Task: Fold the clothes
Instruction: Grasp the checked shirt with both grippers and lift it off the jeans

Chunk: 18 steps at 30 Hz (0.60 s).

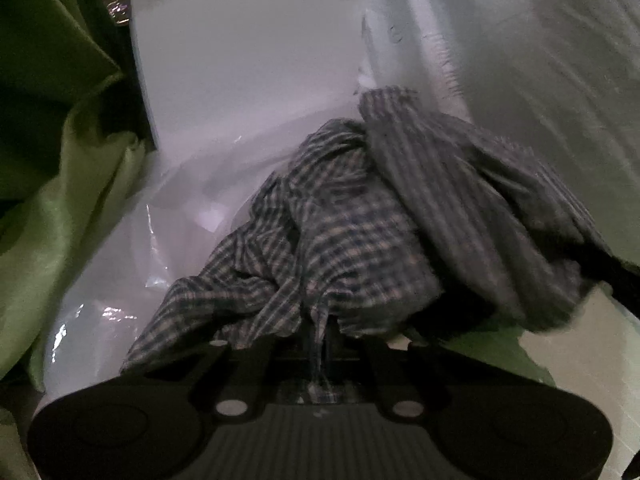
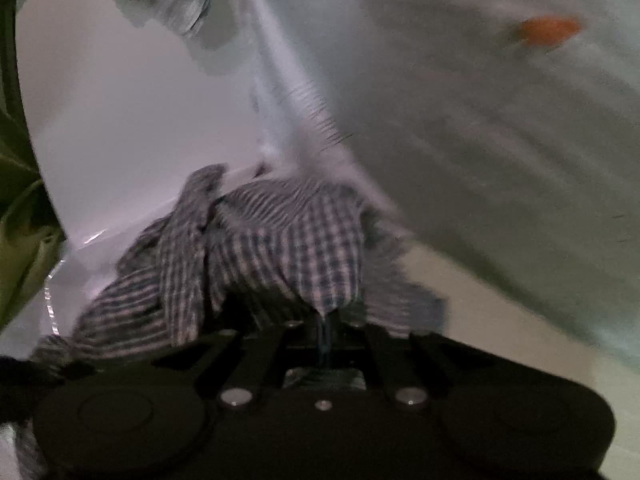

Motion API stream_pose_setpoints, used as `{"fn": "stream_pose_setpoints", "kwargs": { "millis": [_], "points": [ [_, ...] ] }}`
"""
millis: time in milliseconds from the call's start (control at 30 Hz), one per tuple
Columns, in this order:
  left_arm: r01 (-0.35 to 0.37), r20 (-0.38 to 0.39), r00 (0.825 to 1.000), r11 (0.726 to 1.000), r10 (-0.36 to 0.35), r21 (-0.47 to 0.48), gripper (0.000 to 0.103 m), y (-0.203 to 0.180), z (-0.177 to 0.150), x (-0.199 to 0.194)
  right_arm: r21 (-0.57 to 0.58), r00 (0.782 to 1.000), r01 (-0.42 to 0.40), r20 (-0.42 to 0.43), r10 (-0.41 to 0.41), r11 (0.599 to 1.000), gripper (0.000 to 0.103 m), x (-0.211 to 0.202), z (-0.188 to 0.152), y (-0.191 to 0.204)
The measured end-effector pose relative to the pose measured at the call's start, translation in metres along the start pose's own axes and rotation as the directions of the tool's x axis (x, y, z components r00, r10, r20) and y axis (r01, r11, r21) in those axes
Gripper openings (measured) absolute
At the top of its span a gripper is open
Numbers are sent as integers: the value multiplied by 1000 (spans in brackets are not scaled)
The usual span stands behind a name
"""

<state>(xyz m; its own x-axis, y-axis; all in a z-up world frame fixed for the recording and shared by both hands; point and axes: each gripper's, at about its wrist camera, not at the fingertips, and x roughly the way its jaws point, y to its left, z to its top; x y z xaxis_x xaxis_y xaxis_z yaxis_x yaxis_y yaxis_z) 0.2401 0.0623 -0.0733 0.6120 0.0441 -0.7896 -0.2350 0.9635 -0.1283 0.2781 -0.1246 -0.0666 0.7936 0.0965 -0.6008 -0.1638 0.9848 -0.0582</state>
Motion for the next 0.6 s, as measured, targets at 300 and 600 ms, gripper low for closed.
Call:
{"fn": "stream_pose_setpoints", "kwargs": {
  "millis": [300, 600],
  "points": [
    [126, -8, 992, 987, -126, 97, 16, -53, -54, -72, 194, 972, 237, -38, -234, 952, 1, -123, -85, -124],
    [208, -61, 978, 968, -201, 137, 46, -125, -136, -137, 216, 895, 436, -201, -397, 874, 1, -227, -200, -217]
  ]
}}
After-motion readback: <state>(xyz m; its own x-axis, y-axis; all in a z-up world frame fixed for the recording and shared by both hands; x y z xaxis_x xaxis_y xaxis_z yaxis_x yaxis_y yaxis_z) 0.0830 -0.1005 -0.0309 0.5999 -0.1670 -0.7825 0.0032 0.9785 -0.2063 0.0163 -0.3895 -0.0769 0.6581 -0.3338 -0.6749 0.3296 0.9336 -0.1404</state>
